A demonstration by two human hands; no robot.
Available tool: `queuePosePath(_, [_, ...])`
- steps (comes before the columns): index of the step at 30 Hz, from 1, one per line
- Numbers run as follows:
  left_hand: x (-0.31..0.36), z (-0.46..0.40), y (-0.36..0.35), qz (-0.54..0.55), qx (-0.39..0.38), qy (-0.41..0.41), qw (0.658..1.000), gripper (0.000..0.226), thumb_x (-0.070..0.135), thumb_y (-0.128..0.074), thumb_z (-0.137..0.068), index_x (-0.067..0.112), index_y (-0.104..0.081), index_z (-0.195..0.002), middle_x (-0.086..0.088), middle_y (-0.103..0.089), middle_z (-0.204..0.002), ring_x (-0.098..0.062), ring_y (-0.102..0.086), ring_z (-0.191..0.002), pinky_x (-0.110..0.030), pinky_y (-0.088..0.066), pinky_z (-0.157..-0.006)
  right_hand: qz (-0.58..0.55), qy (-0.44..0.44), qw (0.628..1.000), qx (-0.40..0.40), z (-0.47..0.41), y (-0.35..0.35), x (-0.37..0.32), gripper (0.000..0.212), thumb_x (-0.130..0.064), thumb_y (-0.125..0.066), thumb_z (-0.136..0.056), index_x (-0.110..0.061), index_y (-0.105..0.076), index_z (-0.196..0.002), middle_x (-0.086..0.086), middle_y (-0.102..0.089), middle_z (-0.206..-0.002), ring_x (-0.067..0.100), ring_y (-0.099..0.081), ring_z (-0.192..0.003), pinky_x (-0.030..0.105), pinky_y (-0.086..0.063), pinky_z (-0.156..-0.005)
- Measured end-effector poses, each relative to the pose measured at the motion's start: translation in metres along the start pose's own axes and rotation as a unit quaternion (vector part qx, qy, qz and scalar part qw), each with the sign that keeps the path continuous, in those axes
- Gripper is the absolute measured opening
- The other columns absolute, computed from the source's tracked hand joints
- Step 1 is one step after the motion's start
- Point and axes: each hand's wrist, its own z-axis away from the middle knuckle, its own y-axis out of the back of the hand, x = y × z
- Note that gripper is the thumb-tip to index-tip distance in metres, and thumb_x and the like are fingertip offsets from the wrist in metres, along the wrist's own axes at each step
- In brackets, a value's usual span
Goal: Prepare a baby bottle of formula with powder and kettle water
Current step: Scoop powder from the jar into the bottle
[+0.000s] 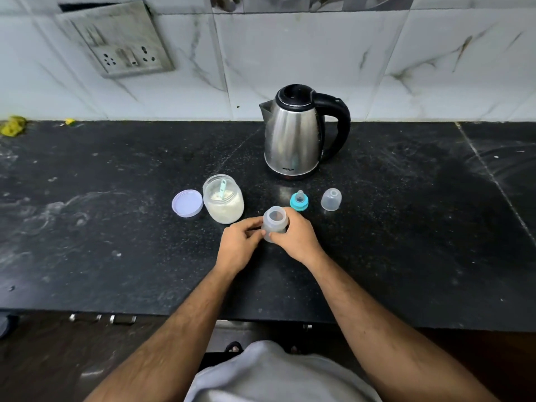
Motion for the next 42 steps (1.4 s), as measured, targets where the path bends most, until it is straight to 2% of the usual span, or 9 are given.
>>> queuePosePath(10, [-0.014,-0.006,0.014,0.01,-0.009,0.026,1.0,0.034,0.013,-0.068,-0.089,0.026,-0.07,-0.12,0.013,-0.074,-0.112,-0.004,-0.069,-0.102,-0.042,-0.055,-0.096,0.04,-0.012,0.999,0.008,-0.006,-0.018,-0.014,0.048,-0.021,-0.081,-0.073,-0.016,-0.061,-0.117,0.0,-0.067,-0.114,0.016,-0.062,-0.105,0.034,-0.05,-0.092])
queuePosePath(16, [-0.016,-0.005,0.017,0.03,-0.035,0.023,0.999,0.038,0.01,-0.07,-0.088,0.021,-0.067,-0.124,0.011,-0.072,-0.115,-0.001,-0.069,-0.1,-0.038,-0.054,-0.099,0.062,-0.024,0.998,-0.008,-0.004,-0.016,-0.019,0.054,-0.023,-0.08,-0.074,-0.017,-0.058,-0.123,-0.001,-0.066,-0.118,0.016,-0.06,-0.108,0.035,-0.049,-0.094])
queuePosePath(20, [-0.025,-0.001,0.025,0.032,0.035,0.051,0.998,0.03,0.013,-0.072,-0.087,0.015,-0.071,-0.117,0.003,-0.074,-0.109,-0.007,-0.07,-0.094,-0.04,-0.056,-0.094,0.104,-0.022,0.994,-0.012,-0.003,-0.011,-0.02,0.045,-0.012,-0.068,-0.079,-0.016,-0.057,-0.122,0.002,-0.062,-0.121,0.021,-0.058,-0.113,0.038,-0.048,-0.096])
queuePosePath(23, [-0.03,0.007,0.036,0.023,0.116,0.059,0.991,0.009,0.018,-0.071,-0.088,0.023,-0.074,-0.094,0.008,-0.074,-0.082,-0.008,-0.069,-0.076,-0.038,-0.058,-0.084,0.132,-0.013,0.989,0.063,-0.004,-0.007,-0.027,0.039,-0.009,-0.061,-0.084,-0.015,-0.06,-0.122,0.003,-0.061,-0.12,0.021,-0.058,-0.11,0.037,-0.049,-0.094])
queuePosePath(26, [-0.029,0.01,0.05,0.022,0.186,0.063,0.98,0.004,0.018,-0.072,-0.087,0.02,-0.07,-0.089,0.008,-0.07,-0.078,-0.001,-0.064,-0.071,-0.031,-0.056,-0.08,0.12,0.035,0.981,0.145,-0.007,0.0,-0.051,0.028,-0.005,-0.06,-0.082,-0.015,-0.068,-0.107,-0.004,-0.06,-0.102,0.013,-0.06,-0.091,0.033,-0.052,-0.085])
queuePosePath(30, [-0.03,0.0,0.066,0.026,0.212,0.057,0.975,0.036,0.021,-0.082,-0.078,0.02,-0.062,-0.109,0.01,-0.065,-0.1,-0.004,-0.06,-0.081,-0.029,-0.054,-0.081,0.113,0.089,0.977,0.158,-0.02,0.0,-0.087,0.016,-0.008,-0.061,-0.082,-0.016,-0.072,-0.09,-0.007,-0.066,-0.082,0.011,-0.061,-0.079,0.033,-0.053,-0.077])
queuePosePath(34, [-0.027,-0.019,0.078,-0.008,0.158,0.023,0.987,0.077,0.028,-0.09,-0.065,0.019,-0.053,-0.132,0.014,-0.053,-0.118,-0.008,-0.054,-0.105,-0.027,-0.044,-0.091,0.17,0.114,0.975,0.084,-0.04,-0.01,-0.117,0.019,-0.008,-0.059,-0.084,-0.02,-0.073,-0.084,-0.008,-0.071,-0.078,0.012,-0.064,-0.077,0.035,-0.056,-0.075])
queuePosePath(39, [-0.032,-0.049,0.084,-0.046,0.089,0.007,0.995,0.107,0.061,-0.087,-0.043,0.028,-0.046,-0.137,0.012,-0.06,-0.131,-0.012,-0.056,-0.122,-0.041,-0.049,-0.1,0.348,0.168,0.922,0.011,-0.073,-0.031,-0.135,0.014,-0.014,-0.061,-0.089,-0.022,-0.072,-0.085,-0.001,-0.061,-0.101,0.02,-0.058,-0.095,0.037,-0.052,-0.076])
queuePosePath(42, [-0.03,-0.057,0.086,-0.033,0.068,0.0,0.997,0.1,0.06,-0.089,-0.043,0.032,-0.048,-0.13,0.014,-0.065,-0.122,-0.009,-0.06,-0.116,-0.042,-0.052,-0.098,0.42,0.201,0.884,-0.035,-0.092,-0.04,-0.138,0.013,-0.021,-0.064,-0.091,-0.024,-0.075,-0.095,0.0,-0.054,-0.122,0.021,-0.047,-0.115,0.035,-0.048,-0.084])
